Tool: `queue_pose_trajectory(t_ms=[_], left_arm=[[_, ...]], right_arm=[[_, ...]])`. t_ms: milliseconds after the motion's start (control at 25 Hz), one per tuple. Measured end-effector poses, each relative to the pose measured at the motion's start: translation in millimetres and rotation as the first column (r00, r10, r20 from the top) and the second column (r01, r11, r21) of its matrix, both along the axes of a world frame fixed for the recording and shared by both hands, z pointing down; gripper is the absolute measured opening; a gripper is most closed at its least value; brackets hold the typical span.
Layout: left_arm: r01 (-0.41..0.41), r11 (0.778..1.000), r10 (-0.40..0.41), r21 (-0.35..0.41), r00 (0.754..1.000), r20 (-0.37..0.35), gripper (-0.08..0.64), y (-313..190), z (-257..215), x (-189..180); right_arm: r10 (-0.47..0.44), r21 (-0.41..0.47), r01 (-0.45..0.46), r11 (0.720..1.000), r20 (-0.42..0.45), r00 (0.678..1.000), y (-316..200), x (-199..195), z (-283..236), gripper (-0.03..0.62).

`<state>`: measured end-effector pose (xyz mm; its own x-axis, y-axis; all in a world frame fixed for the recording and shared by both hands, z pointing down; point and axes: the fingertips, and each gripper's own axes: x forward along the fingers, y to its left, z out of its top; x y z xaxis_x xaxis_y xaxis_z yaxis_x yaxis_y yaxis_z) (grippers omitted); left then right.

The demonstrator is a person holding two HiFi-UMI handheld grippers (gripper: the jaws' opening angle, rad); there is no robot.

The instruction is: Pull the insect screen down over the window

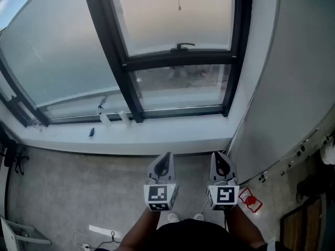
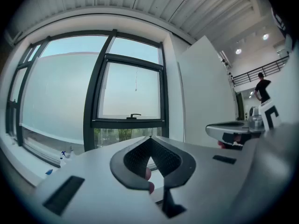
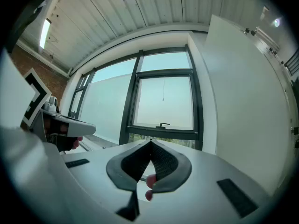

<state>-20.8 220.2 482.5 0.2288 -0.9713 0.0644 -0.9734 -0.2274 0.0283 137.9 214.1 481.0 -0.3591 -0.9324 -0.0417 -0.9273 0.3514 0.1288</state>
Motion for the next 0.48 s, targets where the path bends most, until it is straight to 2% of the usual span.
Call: queue_pose_trajectory(t_ms=[200,480], left_arm=[[-0.035,0.999,0.035,0.009,0.999,0.018,0.0,5.5,6.3,7.4],[0.014,1.0,-0.014,0.025,1.0,-0.01,0.0,12.5,1.7,-5.8]], right_arm=[[-0.024,0.007,0.024,1.0,-0.01,1.0,7.6,-6.5,-0.1,0.002],[-0.021,0.014,0.021,1.0,-0.01,1.0,12.7,-10.7,-1.5,0.002]])
